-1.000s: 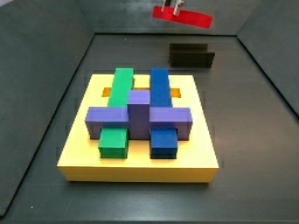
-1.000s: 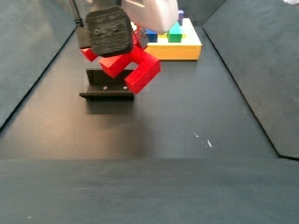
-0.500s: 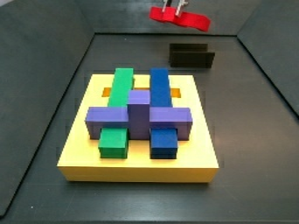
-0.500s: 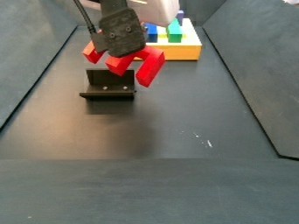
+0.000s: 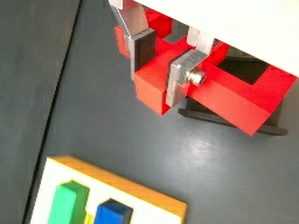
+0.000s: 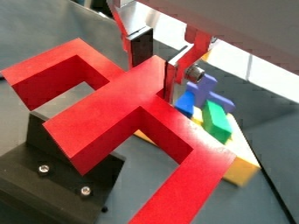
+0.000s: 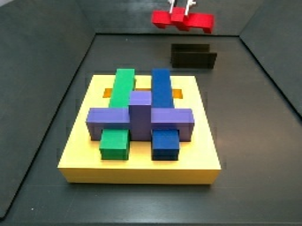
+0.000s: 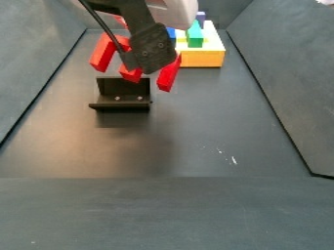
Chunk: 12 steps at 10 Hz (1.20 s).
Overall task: Pick up the red object. Move up. Place the red object on the fixture. Regrasp the red object. Move to above the board. Insert the red object.
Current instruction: Place the red object on the fixture.
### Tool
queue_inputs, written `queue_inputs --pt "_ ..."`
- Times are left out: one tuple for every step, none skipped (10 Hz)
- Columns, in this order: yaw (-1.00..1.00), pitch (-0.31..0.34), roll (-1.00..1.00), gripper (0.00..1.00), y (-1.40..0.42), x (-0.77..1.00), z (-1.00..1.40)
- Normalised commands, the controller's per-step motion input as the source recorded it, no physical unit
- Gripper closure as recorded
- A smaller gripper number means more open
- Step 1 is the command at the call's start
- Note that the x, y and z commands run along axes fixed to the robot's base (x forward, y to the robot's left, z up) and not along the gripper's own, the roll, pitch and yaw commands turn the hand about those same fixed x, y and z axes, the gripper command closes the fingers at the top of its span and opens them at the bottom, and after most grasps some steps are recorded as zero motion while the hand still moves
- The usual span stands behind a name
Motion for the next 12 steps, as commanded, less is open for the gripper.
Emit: queue_inputs --pt "0.58 0.223 -0.33 1.0 -0.01 0.28 0.0" --pt "0.49 0.297 -0.23 1.0 0.0 0.41 0.0" --pt "0.38 0.357 -0.16 1.0 0.0 0.47 0.0" --pt "0.05 0.037 -0.14 1.0 0.09 0.09 0.0" --pt "0.0 0.0 0.0 1.0 0.04 0.0 0.0" --pt "0.18 0.046 -0.02 1.0 0.0 0.14 -0.02" --pt "0.45 0.257 -0.11 1.0 0.0 0.4 0.0" --pt "0.45 0.189 -0.27 1.0 -0.08 0.58 -0.09" --pt "0.58 0.0 -0.28 1.0 -0.03 0.49 -0.33" --pt "0.61 -0.009 -0.24 1.0 0.0 0.38 -0.44" --pt "0.16 -0.051 -0.01 1.0 0.0 0.27 -0.45" --pt "0.0 -0.037 0.07 1.0 0.0 0.16 -0.47"
